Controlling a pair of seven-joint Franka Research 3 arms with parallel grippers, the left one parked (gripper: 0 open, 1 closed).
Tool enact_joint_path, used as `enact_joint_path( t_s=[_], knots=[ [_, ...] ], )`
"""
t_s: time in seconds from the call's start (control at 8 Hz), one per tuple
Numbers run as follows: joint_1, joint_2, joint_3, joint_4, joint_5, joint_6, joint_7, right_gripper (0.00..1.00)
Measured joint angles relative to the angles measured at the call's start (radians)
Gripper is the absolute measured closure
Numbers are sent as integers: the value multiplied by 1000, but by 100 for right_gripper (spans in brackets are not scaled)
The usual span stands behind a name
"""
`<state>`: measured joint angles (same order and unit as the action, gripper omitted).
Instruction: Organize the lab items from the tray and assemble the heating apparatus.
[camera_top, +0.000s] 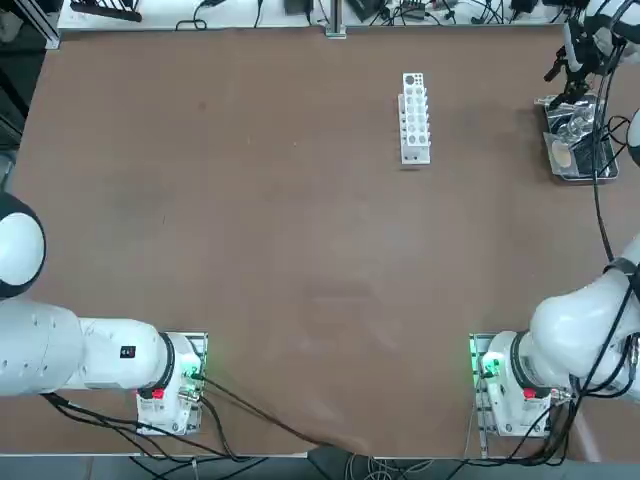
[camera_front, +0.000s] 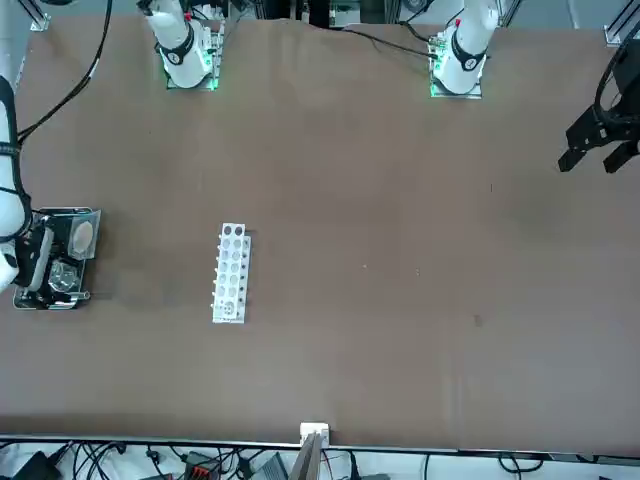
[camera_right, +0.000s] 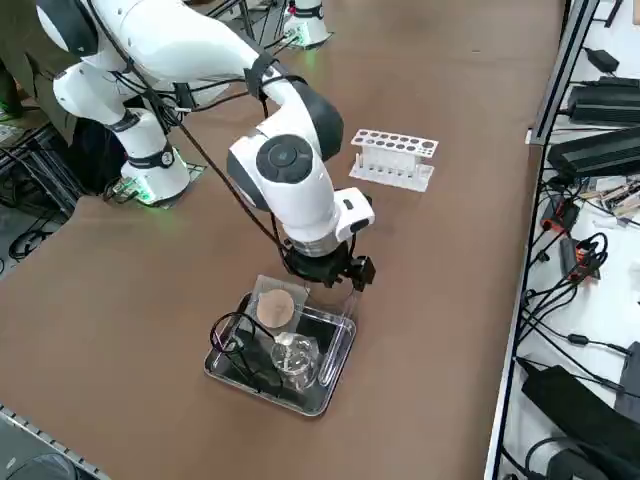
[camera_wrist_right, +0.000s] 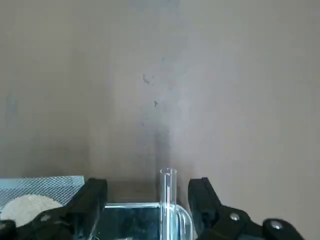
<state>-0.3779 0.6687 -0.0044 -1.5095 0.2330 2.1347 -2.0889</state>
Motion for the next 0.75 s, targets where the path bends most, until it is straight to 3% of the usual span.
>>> enact_joint_path(
  t_s=[0.75],
  knots=[
    [-38,68,0,67,0,2,-57,12]
  ],
)
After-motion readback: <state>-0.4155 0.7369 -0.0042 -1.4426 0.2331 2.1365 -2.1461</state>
